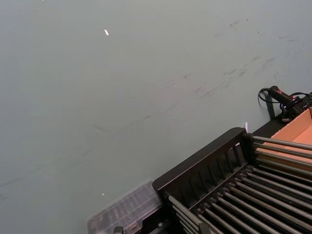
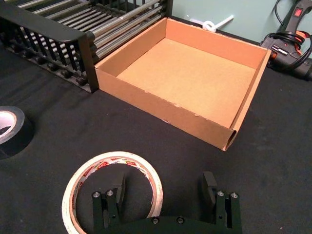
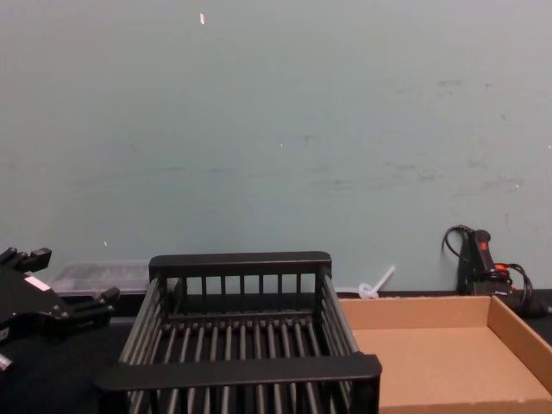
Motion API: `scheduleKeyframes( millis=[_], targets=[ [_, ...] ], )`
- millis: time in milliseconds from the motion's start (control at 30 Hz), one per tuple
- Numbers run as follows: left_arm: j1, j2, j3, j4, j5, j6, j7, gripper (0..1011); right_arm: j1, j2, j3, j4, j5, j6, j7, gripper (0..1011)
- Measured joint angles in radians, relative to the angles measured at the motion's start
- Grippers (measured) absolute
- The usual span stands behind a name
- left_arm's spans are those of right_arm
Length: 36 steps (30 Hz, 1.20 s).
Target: Pick up the white tape and place it into the black box , Pick up the silver tape and place it into the brown box.
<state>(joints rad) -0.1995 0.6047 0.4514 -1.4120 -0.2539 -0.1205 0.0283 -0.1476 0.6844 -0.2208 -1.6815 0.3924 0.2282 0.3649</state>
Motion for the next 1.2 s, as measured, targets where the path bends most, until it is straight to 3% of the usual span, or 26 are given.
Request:
scheduleKeyframes(
  millis=[1200],
  targets=[
    [0.0, 0.0, 0.0, 0.0, 0.0, 0.0, 0.0, 1001, 0.023, -0.042, 0.001, 0.044, -0.044, 0.015, 0.036, 1002]
  ],
)
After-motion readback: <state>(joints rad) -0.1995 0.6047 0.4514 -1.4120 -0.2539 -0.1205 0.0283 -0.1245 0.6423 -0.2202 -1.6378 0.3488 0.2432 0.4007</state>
